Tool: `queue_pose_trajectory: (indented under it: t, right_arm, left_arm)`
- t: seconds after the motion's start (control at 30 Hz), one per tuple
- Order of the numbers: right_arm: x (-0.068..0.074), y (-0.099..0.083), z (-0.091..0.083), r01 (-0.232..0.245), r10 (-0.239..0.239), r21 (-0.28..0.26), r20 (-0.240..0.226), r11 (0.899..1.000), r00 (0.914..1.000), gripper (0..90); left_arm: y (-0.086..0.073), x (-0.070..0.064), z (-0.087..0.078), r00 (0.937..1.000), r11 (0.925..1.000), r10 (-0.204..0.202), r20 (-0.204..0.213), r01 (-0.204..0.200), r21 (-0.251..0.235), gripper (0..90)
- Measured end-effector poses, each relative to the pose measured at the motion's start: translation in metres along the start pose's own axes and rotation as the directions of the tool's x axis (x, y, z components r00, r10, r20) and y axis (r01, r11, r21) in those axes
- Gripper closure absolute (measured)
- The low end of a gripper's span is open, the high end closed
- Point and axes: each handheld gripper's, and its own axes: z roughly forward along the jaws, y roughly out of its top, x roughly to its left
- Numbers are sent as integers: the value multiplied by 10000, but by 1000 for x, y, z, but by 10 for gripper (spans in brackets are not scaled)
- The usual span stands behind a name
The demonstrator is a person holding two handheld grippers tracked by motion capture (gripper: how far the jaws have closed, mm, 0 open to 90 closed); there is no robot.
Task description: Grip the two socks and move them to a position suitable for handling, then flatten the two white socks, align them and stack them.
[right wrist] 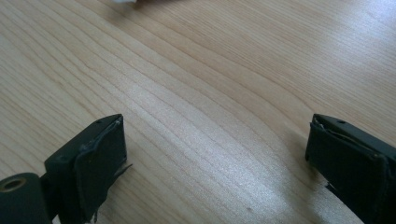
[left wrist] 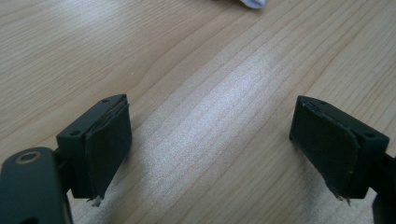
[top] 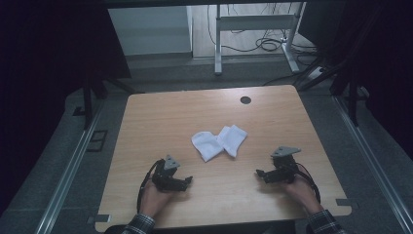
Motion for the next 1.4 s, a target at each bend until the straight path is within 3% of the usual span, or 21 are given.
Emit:
queue_pose_trajectory:
  t: [0.6,1.1,1.4]
  right_arm:
    - [-1,2,3,-5,5,4,-8,10000,10000,45]
    - [-4,14,2,-213,202,708,161,9973,9997,112]
    - [-11,27,-3,-815,825,392,-240,9959,9963,186]
  left_arm:
    - [0,0,0,10000,10000,-43,-47,43,-3,129]
    - [1,0,2,9999,9999,-123,-91,123,-25,131]
    - [2,0,2,9998,9999,-161,-126,161,-41,131]
